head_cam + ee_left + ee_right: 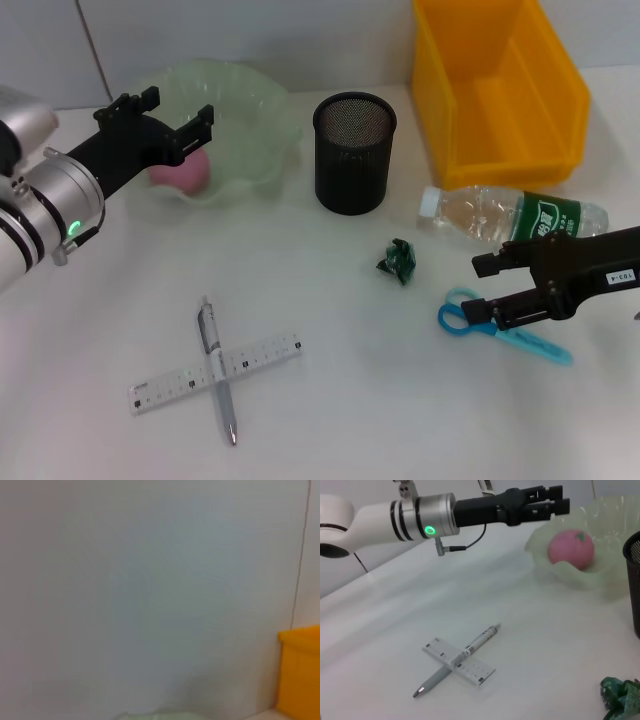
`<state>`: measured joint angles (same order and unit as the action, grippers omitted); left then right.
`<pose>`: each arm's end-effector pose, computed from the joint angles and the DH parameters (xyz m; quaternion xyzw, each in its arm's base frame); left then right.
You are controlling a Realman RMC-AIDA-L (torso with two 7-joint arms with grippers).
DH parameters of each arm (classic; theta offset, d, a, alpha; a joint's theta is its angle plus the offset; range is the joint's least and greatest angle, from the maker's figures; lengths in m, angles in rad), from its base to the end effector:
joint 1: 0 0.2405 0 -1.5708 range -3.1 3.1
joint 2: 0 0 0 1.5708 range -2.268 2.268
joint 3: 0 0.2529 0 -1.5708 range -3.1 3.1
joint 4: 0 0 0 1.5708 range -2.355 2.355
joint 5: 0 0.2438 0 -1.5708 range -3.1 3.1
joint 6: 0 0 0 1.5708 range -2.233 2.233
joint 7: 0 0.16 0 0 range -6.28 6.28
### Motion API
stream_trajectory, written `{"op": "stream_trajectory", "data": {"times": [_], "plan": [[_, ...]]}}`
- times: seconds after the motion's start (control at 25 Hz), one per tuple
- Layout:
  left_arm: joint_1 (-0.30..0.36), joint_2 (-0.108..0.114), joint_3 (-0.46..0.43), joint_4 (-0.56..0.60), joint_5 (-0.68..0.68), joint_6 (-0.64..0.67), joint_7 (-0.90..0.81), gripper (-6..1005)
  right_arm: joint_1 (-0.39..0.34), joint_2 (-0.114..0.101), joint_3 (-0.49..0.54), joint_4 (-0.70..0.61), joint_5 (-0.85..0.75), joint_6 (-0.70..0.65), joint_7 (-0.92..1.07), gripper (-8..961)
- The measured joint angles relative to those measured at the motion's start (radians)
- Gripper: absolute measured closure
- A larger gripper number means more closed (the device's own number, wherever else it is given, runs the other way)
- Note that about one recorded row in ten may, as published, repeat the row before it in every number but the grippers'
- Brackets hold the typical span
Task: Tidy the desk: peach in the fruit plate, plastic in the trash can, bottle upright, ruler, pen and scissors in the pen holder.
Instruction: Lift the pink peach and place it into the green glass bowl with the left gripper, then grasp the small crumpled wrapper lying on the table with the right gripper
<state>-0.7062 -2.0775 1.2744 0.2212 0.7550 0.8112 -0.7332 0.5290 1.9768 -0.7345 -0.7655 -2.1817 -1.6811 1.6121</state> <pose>-0.2604 0.4539 -0.0664 -0.8379 -0.2358 -0.2615 0.4172 0.2938 0.3543 0.0331 -0.9526 0.2679 0.1249 0.0726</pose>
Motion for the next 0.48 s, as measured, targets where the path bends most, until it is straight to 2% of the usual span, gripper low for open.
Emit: {"op": "stream_trajectory", "data": {"times": [0.08,0.28,0.4,0.48], "plan": [[0.011,0.007,0.013,0.021,0.023,0.032,-0.096,215,-0.001,0.000,-0.001,0.000,0.000,0.003,0.000,138],[0.116,0.034,0.070,0.216,0.199,0.180,-0.390,216,-0.005,0.002,0.001,-0.005,0.001,0.004,0.000,138],[0.182,0.054,0.070,0.334,0.327,0.289,-0.523,216,-0.004,0.002,0.001,-0.007,0.002,0.004,0.000,138],[0.222,0.075,0.066,0.388,0.394,0.375,-0.598,216,-0.002,0.002,0.001,-0.008,0.002,0.004,0.000,139]]}}
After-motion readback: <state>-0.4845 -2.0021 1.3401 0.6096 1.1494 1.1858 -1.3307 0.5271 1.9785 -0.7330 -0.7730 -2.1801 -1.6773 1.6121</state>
